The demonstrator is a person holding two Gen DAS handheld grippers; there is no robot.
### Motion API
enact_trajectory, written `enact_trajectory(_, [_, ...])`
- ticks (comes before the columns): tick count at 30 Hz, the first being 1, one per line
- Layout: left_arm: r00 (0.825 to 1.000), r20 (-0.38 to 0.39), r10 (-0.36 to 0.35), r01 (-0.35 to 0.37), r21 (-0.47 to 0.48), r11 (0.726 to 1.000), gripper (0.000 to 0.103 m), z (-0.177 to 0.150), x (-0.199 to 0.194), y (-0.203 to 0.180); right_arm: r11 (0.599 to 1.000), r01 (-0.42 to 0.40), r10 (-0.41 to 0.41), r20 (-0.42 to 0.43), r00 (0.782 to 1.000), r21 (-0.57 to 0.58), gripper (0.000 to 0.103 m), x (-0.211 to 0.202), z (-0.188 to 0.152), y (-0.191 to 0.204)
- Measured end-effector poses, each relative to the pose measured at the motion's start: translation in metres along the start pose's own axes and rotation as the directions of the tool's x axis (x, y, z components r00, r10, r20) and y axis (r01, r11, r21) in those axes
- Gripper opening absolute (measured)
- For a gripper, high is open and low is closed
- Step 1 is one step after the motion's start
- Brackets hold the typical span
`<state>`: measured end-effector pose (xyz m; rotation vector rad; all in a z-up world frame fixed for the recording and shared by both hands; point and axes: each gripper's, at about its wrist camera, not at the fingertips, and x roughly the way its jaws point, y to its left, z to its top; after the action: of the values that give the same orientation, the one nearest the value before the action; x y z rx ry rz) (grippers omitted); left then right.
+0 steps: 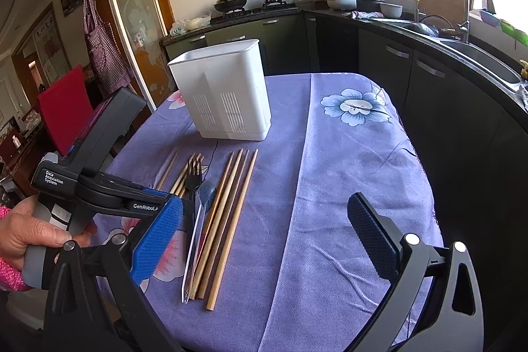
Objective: Organize utensils
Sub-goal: 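Lower the left tool onto the black fork and close on its handle, then grasp the clear plastic spoon with the right tool while the left tool lifts the fork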
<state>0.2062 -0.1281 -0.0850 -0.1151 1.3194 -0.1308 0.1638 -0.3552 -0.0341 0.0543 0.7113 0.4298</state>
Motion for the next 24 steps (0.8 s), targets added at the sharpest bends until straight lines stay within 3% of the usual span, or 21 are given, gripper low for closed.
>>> enact_trajectory(3, [1.000,-0.010,0.018,-0.018,-0.005,1.000,0.021,0.004,0.007,0.000,1.000,-0.006,0.006,0.000,1.000,0.004,0.099,-0.001,-0.001,-0.002])
enact_trajectory(12, [0.998,-0.026,0.061,-0.061,-0.015,0.998,0.019,0.020,0.026,-0.002,1.000,-0.012,0.012,0.000,1.000,0.006,0.099,-0.002,-0.004,-0.004])
enact_trajectory(20, [0.999,-0.009,0.046,-0.046,0.018,0.999,0.011,0.031,0.031,-0.006,1.000,-0.009,0.009,-0.031,0.999,-0.003,0.099,0.005,-0.008,0.001])
enact_trajectory(24, [0.999,0.037,0.025,-0.027,0.047,0.999,0.009,0.031,0.021,-0.005,1.000,-0.022,0.020,-0.095,0.995,-0.021,0.099,0.015,-0.008,0.008])
